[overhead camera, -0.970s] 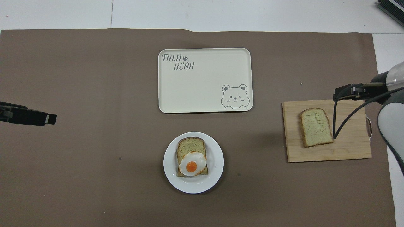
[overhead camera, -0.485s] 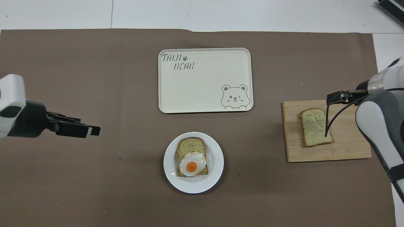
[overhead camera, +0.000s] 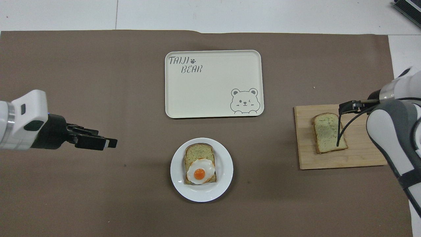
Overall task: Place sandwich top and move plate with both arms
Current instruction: 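Lower the right gripper onto the bread slice while the left gripper reaches the plate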
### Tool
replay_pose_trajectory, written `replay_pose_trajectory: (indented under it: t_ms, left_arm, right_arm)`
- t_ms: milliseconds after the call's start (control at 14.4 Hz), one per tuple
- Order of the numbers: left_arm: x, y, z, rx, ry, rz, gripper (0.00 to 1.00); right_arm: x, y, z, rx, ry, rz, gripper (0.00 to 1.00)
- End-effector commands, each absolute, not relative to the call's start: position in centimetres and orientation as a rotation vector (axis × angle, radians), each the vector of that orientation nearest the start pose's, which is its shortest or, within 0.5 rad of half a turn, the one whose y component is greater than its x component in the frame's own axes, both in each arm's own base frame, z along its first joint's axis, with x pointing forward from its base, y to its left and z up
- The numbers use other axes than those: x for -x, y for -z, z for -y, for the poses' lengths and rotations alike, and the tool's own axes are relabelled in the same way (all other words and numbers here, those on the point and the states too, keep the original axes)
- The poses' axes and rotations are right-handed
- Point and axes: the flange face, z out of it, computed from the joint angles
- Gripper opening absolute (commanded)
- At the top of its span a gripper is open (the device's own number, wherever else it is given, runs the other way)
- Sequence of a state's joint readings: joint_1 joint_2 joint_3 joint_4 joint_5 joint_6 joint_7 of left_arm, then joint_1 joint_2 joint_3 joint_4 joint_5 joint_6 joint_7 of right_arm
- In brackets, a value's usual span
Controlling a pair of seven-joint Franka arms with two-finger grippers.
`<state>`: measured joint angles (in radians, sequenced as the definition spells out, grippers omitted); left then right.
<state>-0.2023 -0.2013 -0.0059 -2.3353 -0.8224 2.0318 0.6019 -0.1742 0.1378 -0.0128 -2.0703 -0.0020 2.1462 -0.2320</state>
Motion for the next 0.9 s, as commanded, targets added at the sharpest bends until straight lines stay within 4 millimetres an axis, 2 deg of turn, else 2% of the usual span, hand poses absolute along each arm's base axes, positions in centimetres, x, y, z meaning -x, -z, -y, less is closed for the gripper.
replay_pose_trajectory:
  t_ms: [0, 69, 346, 416, 554, 623, 762, 831]
  left_arm:
    - [-42.3, -38.6, 15.2, -2.337, -0.126, 0.446, 1.00]
    - [-41.8, -37.4, 15.3, -2.327, -0.132, 0.423, 0.97]
    - [-40.1, -33.2, 15.5, -2.253, -0.122, 0.409, 0.83]
    - [-39.9, -32.2, 15.4, -2.246, -0.124, 0.386, 0.76]
    - [-39.7, -31.3, 16.0, -2.236, -0.122, 0.373, 0.74]
    - [-39.6, -31.1, 16.1, -2.233, -0.119, 0.360, 0.74]
    - [-39.6, -30.5, 15.6, -2.249, -0.150, 0.288, 0.72]
    - [-39.3, -30.0, 15.9, -2.254, -0.156, 0.251, 0.72]
  right_arm:
    - [-53.5, -34.8, 11.8, 3.108, -0.078, 0.128, 0.66]
    - [-53.2, -34.1, 12.0, 3.107, -0.083, 0.122, 0.59]
    - [-52.9, -32.6, 11.7, 3.093, -0.081, 0.103, 0.56]
    - [-52.9, -32.1, 11.2, 3.068, -0.082, 0.080, 0.56]
    - [-52.9, -30.8, 11.5, 3.054, -0.105, 0.081, 0.56]
    - [-53.0, -30.4, 11.5, 3.055, -0.100, 0.094, 0.47]
    - [-53.0, -30.4, 11.6, 3.055, -0.102, 0.094, 0.09]
    - [-52.9, -30.3, 11.6, 3.054, -0.107, 0.090, 0.00]
